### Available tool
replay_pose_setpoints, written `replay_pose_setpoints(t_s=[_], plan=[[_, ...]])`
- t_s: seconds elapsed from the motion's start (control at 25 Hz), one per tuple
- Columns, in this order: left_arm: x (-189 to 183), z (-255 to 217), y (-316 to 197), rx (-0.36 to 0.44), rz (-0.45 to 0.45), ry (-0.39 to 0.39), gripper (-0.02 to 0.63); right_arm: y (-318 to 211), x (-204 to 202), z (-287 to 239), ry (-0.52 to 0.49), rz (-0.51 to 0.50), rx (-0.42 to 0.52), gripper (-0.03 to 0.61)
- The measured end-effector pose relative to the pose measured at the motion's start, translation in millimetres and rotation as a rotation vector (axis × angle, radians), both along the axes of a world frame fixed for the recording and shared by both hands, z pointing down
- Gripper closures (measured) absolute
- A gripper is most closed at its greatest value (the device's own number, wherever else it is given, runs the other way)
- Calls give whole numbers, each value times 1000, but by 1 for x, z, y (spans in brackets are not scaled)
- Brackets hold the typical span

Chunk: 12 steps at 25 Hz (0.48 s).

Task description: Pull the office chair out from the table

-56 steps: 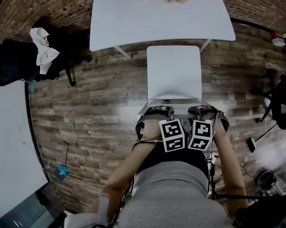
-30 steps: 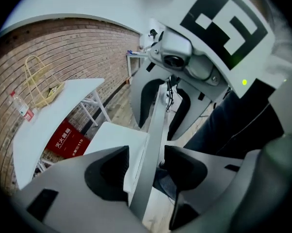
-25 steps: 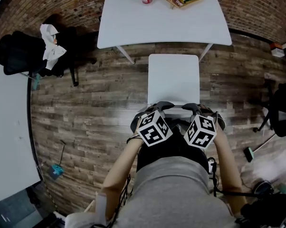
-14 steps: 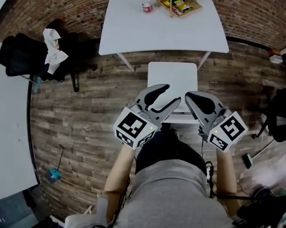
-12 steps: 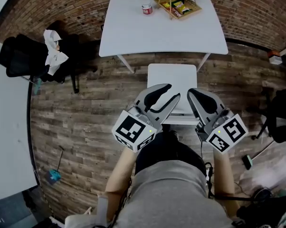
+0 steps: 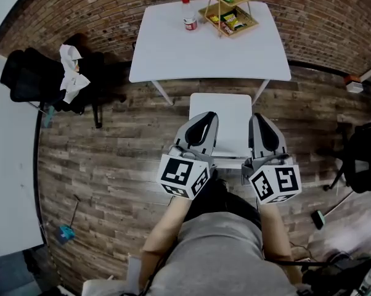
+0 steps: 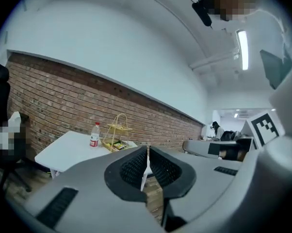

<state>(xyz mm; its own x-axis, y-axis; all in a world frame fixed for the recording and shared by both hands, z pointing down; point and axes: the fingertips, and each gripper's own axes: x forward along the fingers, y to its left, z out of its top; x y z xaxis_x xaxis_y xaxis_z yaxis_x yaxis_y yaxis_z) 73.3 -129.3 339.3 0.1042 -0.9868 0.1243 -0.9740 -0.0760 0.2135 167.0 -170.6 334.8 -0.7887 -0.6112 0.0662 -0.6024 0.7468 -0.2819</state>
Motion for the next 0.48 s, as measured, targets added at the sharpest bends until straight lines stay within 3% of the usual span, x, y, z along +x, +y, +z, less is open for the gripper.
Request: replay_pose_setpoints(t_s=[0.24,0.48], plan=[[-4,-1,1,-30,-59,-116,588,1,0,6,60,28,8,561],[-5,3,3,-51,-76,-127,588,8,-5,11,87,25,-24,563]])
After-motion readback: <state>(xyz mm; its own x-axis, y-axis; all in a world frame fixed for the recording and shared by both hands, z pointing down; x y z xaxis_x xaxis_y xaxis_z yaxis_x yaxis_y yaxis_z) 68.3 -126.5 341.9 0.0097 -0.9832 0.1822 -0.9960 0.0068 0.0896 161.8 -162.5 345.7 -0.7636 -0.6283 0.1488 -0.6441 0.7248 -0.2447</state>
